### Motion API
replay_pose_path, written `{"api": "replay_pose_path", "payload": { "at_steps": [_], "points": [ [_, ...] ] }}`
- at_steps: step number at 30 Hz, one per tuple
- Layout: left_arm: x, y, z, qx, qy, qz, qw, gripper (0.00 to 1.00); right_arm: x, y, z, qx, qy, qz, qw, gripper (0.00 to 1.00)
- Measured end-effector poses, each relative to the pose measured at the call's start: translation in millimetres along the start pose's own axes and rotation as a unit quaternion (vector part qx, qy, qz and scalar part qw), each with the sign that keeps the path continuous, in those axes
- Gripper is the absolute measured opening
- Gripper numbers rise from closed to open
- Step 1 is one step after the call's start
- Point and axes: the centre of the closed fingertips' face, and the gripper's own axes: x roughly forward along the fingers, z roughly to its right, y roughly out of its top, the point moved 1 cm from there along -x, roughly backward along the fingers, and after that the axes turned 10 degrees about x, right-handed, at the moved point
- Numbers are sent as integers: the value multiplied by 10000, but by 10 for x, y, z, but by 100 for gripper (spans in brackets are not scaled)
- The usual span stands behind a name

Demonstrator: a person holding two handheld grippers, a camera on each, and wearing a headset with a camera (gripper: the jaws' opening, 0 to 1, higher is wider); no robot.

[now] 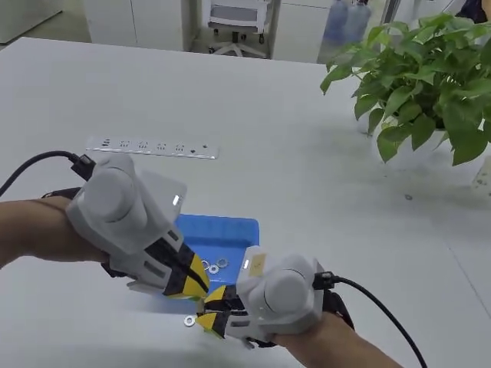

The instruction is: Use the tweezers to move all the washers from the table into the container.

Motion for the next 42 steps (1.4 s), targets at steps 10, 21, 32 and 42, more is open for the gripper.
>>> {"api": "replay_pose_path", "payload": {
  "at_steps": [10, 21, 32, 42],
  "points": [
    [10, 7, -55, -56, -29, 43, 10000, 5, -23, -7, -8, -5, -9, -9, 10000, 16],
    [1, -18, -122, -39, -14, -50, 10000, 5, -28, 6, 17, 62, -79, -21, 9999, 16],
    [16, -3, -103, 11, -59, -24, 10000, 5, -41, 8, 52, 220, -159, -7, 9996, 11],
    [15, -26, -101, 45, -54, -69, 10000, 5, -25, 1, 54, 114, -201, -139, 9996, 9]
  ]
}}
